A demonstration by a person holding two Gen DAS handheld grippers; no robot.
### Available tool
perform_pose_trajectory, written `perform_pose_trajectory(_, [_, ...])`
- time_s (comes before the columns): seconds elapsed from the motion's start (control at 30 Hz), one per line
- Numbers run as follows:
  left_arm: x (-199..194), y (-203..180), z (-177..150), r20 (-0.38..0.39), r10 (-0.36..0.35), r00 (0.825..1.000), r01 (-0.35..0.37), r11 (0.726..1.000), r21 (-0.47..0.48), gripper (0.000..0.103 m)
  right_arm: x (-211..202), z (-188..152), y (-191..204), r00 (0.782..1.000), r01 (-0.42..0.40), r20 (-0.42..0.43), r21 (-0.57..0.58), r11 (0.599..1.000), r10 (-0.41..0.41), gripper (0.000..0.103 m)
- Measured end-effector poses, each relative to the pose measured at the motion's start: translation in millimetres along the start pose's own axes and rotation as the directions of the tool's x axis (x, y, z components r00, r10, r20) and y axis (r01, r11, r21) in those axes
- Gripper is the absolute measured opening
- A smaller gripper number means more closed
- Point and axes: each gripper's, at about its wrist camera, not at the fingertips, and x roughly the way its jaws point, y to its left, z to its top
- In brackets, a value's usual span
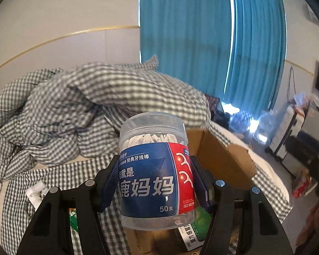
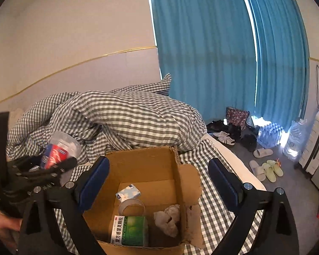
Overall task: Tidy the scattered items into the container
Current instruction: 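Drop the tissue into the cardboard box with the right gripper while the left gripper lowers the jar in, then move both grippers back over the remaining items on the bed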
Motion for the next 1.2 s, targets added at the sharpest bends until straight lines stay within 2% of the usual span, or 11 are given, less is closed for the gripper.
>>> perform_pose_trajectory(0.17, [17,-12,-6,-0.024,-0.009,1.000,0.010,0.999,0.036,0.066,8,-7,-8,1.000,0.006,-0.018,0.016,1.000,-0.006,0.094])
perform_pose_trajectory(0.3, [19,-11,-5,-0.009,0.006,1.000,-0.006,0.999,0.051,0.079,14,-9,-4,0.999,0.010,-0.031,0.002,1.000,-0.010,0.094])
perform_pose_trajectory(0.4, [14,-5,-3,0.001,0.004,1.000,-0.004,0.999,0.044,0.080,13,-8,-1,1.000,0.003,-0.029,0.004,1.000,-0.003,0.094])
perform_pose_trajectory(0.53, [2,9,-1,0.019,0.018,1.000,-0.018,0.999,0.026,0.086,12,-7,10,1.000,-0.007,-0.030,-0.004,1.000,0.007,0.095])
perform_pose_trajectory(0.7, [-17,37,-3,0.033,0.046,0.998,-0.046,0.999,-0.010,0.086,8,-2,36,1.000,-0.026,-0.017,-0.030,0.999,0.025,0.098])
perform_pose_trajectory(0.93, [-47,91,-12,0.038,0.120,0.992,-0.118,0.991,-0.064,0.086,-2,7,82,0.998,-0.058,0.011,-0.068,0.996,0.059,0.103])
perform_pose_trajectory(1.2, [-93,170,-25,0.062,0.226,0.972,-0.216,0.967,-0.134,0.087,-8,11,141,0.993,-0.115,0.017,-0.098,0.989,0.117,0.103])
